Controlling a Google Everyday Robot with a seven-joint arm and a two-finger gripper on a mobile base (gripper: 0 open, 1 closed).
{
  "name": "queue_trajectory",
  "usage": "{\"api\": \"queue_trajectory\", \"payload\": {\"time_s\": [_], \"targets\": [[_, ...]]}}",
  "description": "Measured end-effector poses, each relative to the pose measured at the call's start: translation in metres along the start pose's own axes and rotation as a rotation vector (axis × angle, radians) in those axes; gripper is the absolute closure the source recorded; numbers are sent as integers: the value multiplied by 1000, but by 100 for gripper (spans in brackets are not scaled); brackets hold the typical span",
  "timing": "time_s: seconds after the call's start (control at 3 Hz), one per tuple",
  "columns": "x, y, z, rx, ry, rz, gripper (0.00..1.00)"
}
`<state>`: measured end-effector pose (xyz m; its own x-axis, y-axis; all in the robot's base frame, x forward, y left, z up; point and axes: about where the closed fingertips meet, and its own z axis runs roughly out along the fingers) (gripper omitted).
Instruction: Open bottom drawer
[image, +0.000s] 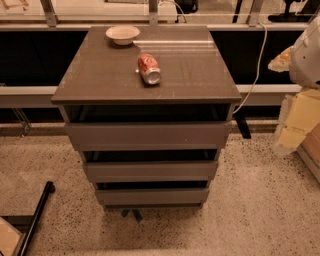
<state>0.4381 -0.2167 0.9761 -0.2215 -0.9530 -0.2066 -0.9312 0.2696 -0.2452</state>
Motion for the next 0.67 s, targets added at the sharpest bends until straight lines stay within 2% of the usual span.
{"api": "queue_trajectory", "payload": {"time_s": [0.33,0.67], "targets": [[0,0,0,0,0,0,0],[-1,-3,16,-11,-24,19,0]]}}
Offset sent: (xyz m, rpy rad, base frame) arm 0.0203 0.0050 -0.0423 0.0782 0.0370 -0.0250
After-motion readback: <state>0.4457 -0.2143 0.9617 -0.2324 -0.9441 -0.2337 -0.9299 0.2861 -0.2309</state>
